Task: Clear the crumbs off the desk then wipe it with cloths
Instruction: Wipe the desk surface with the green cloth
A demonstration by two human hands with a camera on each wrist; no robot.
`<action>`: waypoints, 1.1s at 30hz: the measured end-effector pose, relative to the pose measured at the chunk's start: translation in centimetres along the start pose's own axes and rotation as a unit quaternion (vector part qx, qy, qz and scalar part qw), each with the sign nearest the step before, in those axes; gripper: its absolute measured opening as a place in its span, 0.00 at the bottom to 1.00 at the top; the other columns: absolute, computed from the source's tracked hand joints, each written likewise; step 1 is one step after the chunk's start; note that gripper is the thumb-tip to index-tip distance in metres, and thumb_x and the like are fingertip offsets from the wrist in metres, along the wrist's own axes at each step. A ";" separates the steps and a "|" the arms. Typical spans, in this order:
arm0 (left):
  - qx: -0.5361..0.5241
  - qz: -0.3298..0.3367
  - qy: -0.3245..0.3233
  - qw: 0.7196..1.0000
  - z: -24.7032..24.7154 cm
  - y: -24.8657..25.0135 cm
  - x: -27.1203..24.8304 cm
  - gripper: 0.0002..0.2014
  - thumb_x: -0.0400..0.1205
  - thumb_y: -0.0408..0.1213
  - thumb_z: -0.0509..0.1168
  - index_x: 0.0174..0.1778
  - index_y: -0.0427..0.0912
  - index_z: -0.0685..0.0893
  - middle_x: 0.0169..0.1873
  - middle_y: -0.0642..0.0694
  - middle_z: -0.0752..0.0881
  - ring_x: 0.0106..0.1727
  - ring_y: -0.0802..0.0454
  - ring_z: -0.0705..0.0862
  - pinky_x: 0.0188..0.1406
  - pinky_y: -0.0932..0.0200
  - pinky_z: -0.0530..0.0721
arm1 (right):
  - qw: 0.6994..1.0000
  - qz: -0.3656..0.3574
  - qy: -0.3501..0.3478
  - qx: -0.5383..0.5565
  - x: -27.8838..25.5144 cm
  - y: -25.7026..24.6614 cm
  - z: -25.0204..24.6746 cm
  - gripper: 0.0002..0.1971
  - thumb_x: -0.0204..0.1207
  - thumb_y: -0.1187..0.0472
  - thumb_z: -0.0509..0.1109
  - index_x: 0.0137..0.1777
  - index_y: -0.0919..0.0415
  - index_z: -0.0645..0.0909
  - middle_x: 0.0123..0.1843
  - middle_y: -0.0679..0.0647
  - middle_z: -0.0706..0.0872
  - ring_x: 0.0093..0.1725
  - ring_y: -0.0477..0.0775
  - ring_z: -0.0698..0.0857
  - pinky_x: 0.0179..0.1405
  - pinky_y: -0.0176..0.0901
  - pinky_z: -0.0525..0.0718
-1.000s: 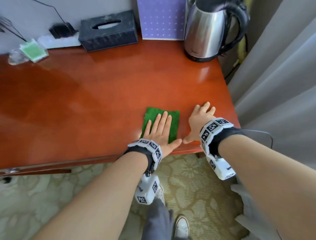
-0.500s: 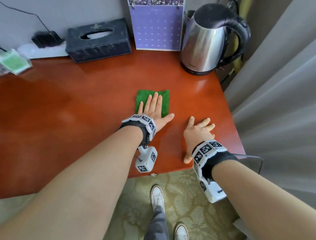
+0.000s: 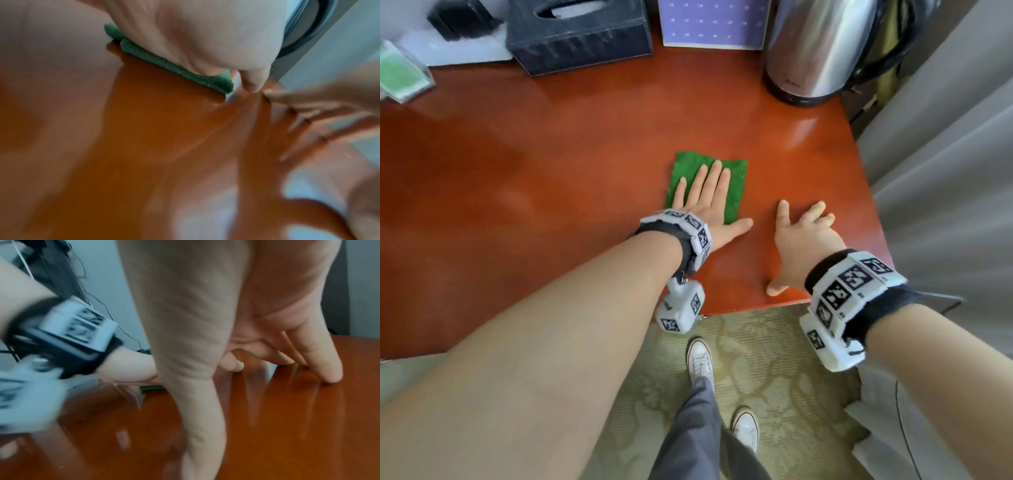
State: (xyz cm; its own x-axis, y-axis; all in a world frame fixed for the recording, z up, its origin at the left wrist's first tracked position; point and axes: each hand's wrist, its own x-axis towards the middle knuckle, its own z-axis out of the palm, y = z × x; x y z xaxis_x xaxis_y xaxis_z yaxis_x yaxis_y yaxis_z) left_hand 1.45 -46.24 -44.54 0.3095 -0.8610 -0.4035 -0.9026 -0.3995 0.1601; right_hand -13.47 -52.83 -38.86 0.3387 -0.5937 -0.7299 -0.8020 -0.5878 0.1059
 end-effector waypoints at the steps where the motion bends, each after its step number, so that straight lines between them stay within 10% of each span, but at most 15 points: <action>1: -0.004 -0.002 0.012 1.000 -0.8 -0.2 1.8 0.47 0.81 0.70 0.48 0.87 0.48 0.36 0.86 0.53 0.32 0.86 0.53 0.33 0.84 0.44 0.34 | 1.000 -0.003 0.007 -0.004 -0.5 0.4 -0.4 0.69 0.63 0.43 0.84 0.85 0.58 0.32 0.81 0.84 0.45 0.81 0.81 0.58 0.72 0.65 0.73; 4: -0.004 -0.014 0.032 0.999 -3.1 -1.0 7.0 0.46 0.81 0.70 0.47 0.87 0.48 0.38 0.86 0.52 0.35 0.86 0.53 0.35 0.84 0.44 0.35 | 0.997 -0.026 0.061 0.034 0.1 1.0 -2.3 0.57 0.64 0.43 0.83 0.85 0.55 0.51 0.82 0.72 0.57 0.79 0.73 0.66 0.70 0.64 0.76; 7: -0.006 -0.018 0.047 0.999 -4.3 -1.8 10.0 0.45 0.81 0.70 0.46 0.88 0.49 0.39 0.87 0.53 0.37 0.86 0.54 0.36 0.84 0.44 0.35 | 0.991 -0.056 0.103 0.060 2.4 0.3 -4.3 0.65 0.63 0.45 0.85 0.87 0.50 0.39 0.87 0.60 0.35 0.85 0.71 0.47 0.78 0.68 0.65; 13: 0.001 0.005 0.066 0.998 -3.1 -2.5 6.6 0.45 0.81 0.70 0.47 0.88 0.47 0.40 0.87 0.52 0.38 0.87 0.53 0.37 0.85 0.43 0.36 | 0.997 -0.015 0.044 0.062 5.6 -1.2 -6.2 0.72 0.58 0.44 0.87 0.86 0.51 0.30 0.85 0.61 0.27 0.84 0.75 0.39 0.79 0.76 0.55; 20: 0.021 0.048 0.026 0.998 -0.9 -2.1 1.4 0.39 0.86 0.61 0.45 0.87 0.46 0.37 0.86 0.51 0.33 0.86 0.53 0.33 0.84 0.43 0.34 | 0.993 -0.068 0.086 0.042 6.8 -1.9 -9.8 0.60 0.64 0.47 0.84 0.86 0.64 0.49 0.88 0.60 0.40 0.87 0.64 0.47 0.83 0.61 0.58; 33: -0.017 0.004 0.088 0.996 -6.0 -3.5 13.5 0.37 0.85 0.50 0.51 0.88 0.48 0.43 0.87 0.53 0.41 0.87 0.54 0.41 0.85 0.45 0.38 | 0.993 -0.085 0.079 0.015 10.4 -3.1 -11.6 0.70 0.59 0.45 0.86 0.86 0.66 0.38 0.88 0.59 0.37 0.87 0.60 0.47 0.83 0.57 0.62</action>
State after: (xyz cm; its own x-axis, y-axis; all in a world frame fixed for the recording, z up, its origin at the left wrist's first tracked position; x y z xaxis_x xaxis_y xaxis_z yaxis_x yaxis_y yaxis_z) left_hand 10.57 -58.34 -45.18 0.3528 -0.9047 -0.2391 -0.8953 -0.4006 0.1947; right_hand -1.73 -63.60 -38.96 0.5412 -0.5672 -0.6207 -0.7402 -0.6716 -0.0317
